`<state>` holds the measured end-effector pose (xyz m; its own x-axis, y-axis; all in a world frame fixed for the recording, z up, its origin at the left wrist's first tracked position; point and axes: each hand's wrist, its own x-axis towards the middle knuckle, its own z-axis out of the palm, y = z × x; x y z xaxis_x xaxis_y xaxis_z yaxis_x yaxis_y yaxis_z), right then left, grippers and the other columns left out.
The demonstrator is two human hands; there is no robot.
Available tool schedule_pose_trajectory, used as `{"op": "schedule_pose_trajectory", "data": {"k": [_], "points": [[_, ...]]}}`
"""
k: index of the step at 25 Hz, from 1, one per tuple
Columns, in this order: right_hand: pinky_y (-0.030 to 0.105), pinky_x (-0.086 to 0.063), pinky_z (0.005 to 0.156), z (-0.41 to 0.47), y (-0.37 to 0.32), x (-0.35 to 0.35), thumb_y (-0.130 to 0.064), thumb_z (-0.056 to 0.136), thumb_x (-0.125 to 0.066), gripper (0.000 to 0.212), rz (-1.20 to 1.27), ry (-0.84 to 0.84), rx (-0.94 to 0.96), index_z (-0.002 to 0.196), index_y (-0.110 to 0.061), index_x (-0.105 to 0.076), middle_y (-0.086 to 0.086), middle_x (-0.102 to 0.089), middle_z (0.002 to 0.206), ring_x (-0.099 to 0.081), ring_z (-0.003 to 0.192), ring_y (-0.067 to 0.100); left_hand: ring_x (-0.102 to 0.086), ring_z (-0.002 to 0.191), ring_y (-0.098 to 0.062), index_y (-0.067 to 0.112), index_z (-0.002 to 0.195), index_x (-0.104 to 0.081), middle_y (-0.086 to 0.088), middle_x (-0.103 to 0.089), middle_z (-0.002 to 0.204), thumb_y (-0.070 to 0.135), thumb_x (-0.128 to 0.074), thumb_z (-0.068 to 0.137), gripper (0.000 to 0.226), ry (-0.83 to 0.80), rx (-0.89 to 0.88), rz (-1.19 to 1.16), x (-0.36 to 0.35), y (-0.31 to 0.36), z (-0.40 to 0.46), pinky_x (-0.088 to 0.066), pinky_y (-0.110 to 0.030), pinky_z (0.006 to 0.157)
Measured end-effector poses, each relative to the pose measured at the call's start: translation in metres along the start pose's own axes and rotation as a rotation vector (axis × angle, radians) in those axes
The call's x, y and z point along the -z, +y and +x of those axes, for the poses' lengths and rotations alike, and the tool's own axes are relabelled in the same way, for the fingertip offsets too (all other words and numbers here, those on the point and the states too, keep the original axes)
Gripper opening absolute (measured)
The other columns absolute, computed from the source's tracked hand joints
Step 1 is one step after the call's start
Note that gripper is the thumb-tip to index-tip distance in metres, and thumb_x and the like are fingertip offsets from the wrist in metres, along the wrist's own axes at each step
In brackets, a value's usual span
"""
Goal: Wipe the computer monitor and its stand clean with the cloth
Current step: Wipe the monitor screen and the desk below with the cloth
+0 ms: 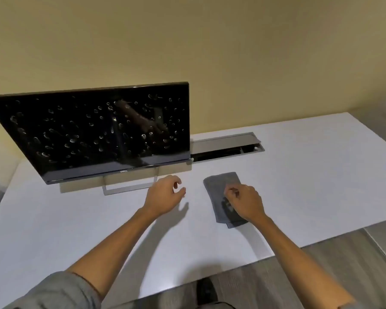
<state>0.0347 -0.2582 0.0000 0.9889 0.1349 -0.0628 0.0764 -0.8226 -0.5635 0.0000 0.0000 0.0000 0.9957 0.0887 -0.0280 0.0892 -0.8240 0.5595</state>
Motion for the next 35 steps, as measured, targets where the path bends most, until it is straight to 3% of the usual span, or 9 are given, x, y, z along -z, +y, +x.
{"op": "schedule_pose_trajectory", "data": {"k": [5,13,17,21,23,25,30,33,35], "points": [[0.034,-0.047,0.088,0.025,0.028,-0.032,-0.041,0.093,-0.053,0.041,-0.178,-0.199,-0.045,0.129,-0.020,-0.055,0.000,-0.063,0.121,-0.061,0.105,0.025,-0.062,0.088,-0.014,0.023,0.108,-0.064,0.010,-0.064,0.100,0.039,-0.057,0.090,0.025,-0.089,0.045,-0.024,-0.040,0.011,0.003,-0.040,-0.029,0.068],[0.044,-0.048,0.098,0.062,0.073,-0.107,-0.056,0.093,-0.046,0.074,-0.414,-0.078,-0.034,0.149,-0.011,-0.031,0.013,-0.033,0.153,-0.038,0.138,0.031,-0.062,0.084,-0.012,0.023,0.110,-0.065,0.010,-0.065,0.103,0.040,-0.059,0.090,0.026,-0.043,0.115,-0.059,-0.078,0.020,0.012,-0.042,-0.028,0.071],[0.027,-0.050,0.051,0.062,0.087,-0.129,-0.032,0.079,-0.071,0.050,-0.466,0.075,0.136,0.116,0.002,-0.067,0.021,-0.068,0.114,-0.070,0.090,0.029,-0.062,0.084,-0.012,0.022,0.109,-0.065,0.010,-0.066,0.102,0.038,-0.060,0.090,0.025,-0.018,0.183,-0.075,-0.088,0.022,0.016,-0.047,-0.030,0.074],[0.019,-0.035,0.040,0.071,0.096,-0.125,-0.010,0.060,-0.087,0.025,-0.476,0.185,0.191,0.077,-0.002,-0.071,0.014,-0.069,0.070,-0.059,0.047,0.020,-0.063,0.084,-0.012,0.022,0.108,-0.065,0.010,-0.066,0.101,0.038,-0.060,0.090,0.025,-0.019,0.211,-0.078,-0.094,0.026,0.016,-0.047,-0.029,0.073],[0.023,-0.043,0.039,0.073,0.092,-0.111,-0.008,0.069,-0.079,0.014,-0.299,0.331,0.199,0.074,-0.003,-0.066,0.010,-0.059,0.055,-0.052,0.041,0.022,-0.063,0.085,-0.012,0.022,0.106,-0.065,0.010,-0.066,0.101,0.040,-0.059,0.090,0.025,-0.024,0.209,-0.079,-0.095,0.029,0.017,-0.047,-0.029,0.073],[0.036,-0.054,0.052,0.067,0.076,-0.084,-0.019,0.085,-0.063,0.019,0.059,0.364,0.138,0.092,-0.002,-0.067,0.011,-0.066,0.067,-0.062,0.056,0.029,-0.063,0.092,-0.015,0.021,0.105,-0.066,0.006,-0.068,0.104,0.041,-0.054,0.091,0.027,-0.026,0.188,-0.110,-0.092,0.034,0.020,-0.048,-0.030,0.075],[0.041,-0.057,0.085,0.059,0.021,-0.024,-0.031,0.099,-0.050,0.020,0.939,-0.141,-0.311,0.105,-0.017,-0.063,0.005,-0.068,0.097,-0.066,0.093,0.028,-0.047,0.127,-0.014,0.022,0.138,-0.052,0.003,-0.051,0.143,0.036,-0.045,0.102,0.039,0.027,0.042,-0.185,-0.079,0.070,0.028,-0.034,-0.018,0.100],[0.032,-0.058,0.076,0.046,-0.008,-0.003,-0.038,0.098,-0.034,0.046,1.654,-0.389,-0.465,0.092,-0.018,-0.075,0.005,-0.069,0.089,-0.069,0.081,0.019,-0.042,0.131,-0.013,0.024,0.147,-0.040,0.002,-0.040,0.150,0.049,-0.045,0.100,0.053,0.090,-0.103,-0.179,-0.075,0.091,0.034,-0.036,-0.026,0.107],[0.022,-0.057,0.070,0.040,-0.026,-0.005,-0.037,0.101,-0.027,0.048,1.700,-0.379,-0.572,0.092,-0.024,-0.072,-0.004,-0.066,0.092,-0.069,0.075,0.006,-0.037,0.137,-0.016,0.026,0.150,-0.035,0.002,-0.034,0.155,0.053,-0.041,0.099,0.058,0.117,-0.156,-0.112,-0.071,0.092,0.034,-0.033,-0.039,0.114]]}}
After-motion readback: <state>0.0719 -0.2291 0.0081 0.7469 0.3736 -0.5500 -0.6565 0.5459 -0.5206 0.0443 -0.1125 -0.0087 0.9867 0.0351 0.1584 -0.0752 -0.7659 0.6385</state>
